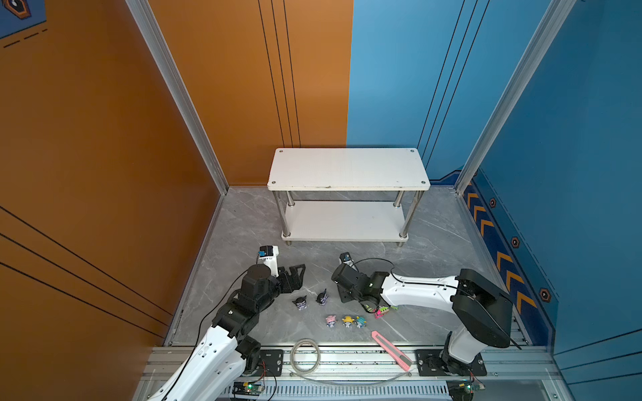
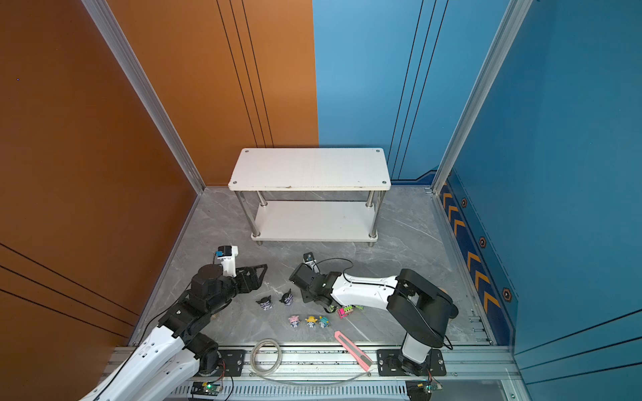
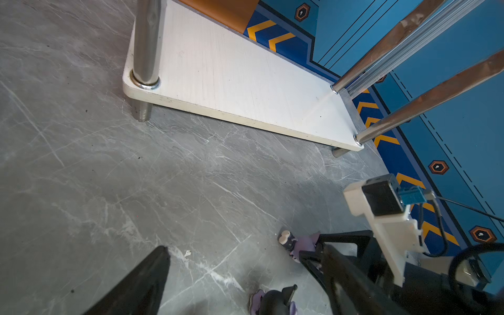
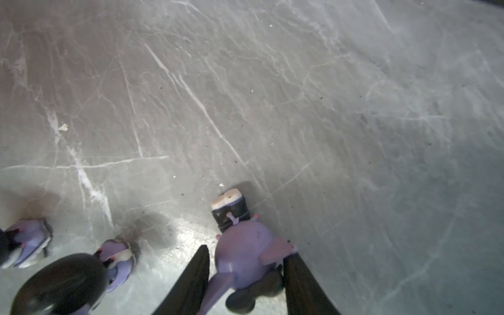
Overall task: Organize plastic toys on shelves
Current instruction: Pick up the plastic toy from the center of the table.
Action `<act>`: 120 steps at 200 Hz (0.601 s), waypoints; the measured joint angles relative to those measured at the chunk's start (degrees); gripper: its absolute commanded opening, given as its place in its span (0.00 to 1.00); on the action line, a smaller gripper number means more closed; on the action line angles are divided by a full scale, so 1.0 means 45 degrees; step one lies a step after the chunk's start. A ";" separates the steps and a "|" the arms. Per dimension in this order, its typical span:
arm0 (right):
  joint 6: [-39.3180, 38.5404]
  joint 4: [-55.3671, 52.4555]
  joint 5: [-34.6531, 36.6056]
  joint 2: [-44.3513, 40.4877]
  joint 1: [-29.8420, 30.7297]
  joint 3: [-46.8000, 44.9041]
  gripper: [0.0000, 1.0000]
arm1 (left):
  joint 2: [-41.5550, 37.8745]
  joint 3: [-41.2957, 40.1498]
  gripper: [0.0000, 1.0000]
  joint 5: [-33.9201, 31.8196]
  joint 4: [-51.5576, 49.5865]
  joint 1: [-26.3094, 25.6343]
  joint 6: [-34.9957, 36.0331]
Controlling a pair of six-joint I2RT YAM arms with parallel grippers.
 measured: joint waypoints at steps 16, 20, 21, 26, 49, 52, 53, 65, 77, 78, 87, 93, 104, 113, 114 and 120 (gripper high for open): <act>0.0087 0.0000 0.0141 -0.0117 -0.0209 -0.0102 0.43 | 0.0000 -0.0015 0.89 0.0000 0.0010 0.0000 0.0000; 0.0117 -0.0005 0.0185 -0.0151 -0.0262 -0.0126 0.43 | 0.0000 -0.0024 0.89 0.0000 0.0010 0.0000 0.0000; 0.0121 -0.0005 0.0194 -0.0155 -0.0272 -0.0131 0.43 | 0.0000 -0.0024 0.89 0.0000 0.0015 0.0000 0.0000; 0.0155 -0.0005 0.0238 -0.0199 -0.0335 -0.0155 0.42 | -0.0005 -0.0053 0.89 0.0000 0.0039 0.0000 0.0000; 0.0253 0.0019 0.0296 -0.0369 -0.0617 -0.0223 0.41 | -0.0005 -0.0121 0.89 0.0000 0.0049 0.0000 0.0000; 0.0257 0.0029 0.0301 -0.0398 -0.0646 -0.0243 0.41 | -0.0005 -0.0131 0.89 0.0000 0.0053 0.0000 0.0000; 0.0257 0.0029 0.0301 -0.0408 -0.0651 -0.0248 0.41 | -0.0005 -0.0131 0.89 0.0000 0.0053 0.0000 0.0000; 0.0306 0.0039 0.0393 -0.0525 -0.0767 -0.0335 0.41 | 0.0000 -0.0131 0.89 0.0000 0.0058 0.0000 0.0000; 0.0355 0.0034 0.0529 -0.0627 -0.0889 -0.0393 0.41 | -0.0005 -0.0136 0.89 0.0000 0.0097 0.0000 0.0000; 0.0355 0.0034 0.0534 -0.0631 -0.0894 -0.0393 0.40 | -0.0005 -0.0136 0.89 0.0000 0.0097 0.0000 0.0000; 0.0369 0.0039 0.0607 -0.0704 -0.0996 -0.0413 0.40 | -0.0005 -0.0136 0.89 0.0000 0.0126 0.0000 0.0000; 0.0389 0.0044 0.0622 -0.0763 -0.1088 -0.0423 0.40 | 0.0000 -0.0136 0.89 -0.0005 0.0151 0.0000 0.0000; 0.0398 0.0044 0.0636 -0.0879 -0.1239 -0.0471 0.40 | -0.0005 -0.0141 0.89 0.0000 0.0199 0.0000 0.0000; 0.0398 0.0039 0.0685 -0.0971 -0.1321 -0.0505 0.40 | 0.0000 -0.0141 0.89 0.0000 0.0228 0.0000 0.0000; 0.0398 0.0039 0.0690 -0.0976 -0.1326 -0.0505 0.40 | 0.0000 -0.0141 0.89 0.0000 0.0233 0.0000 0.0000; 0.0398 0.0039 0.0743 -0.1025 -0.1379 -0.0515 0.40 | 0.0000 -0.0141 0.89 0.0000 0.0248 0.0000 0.0000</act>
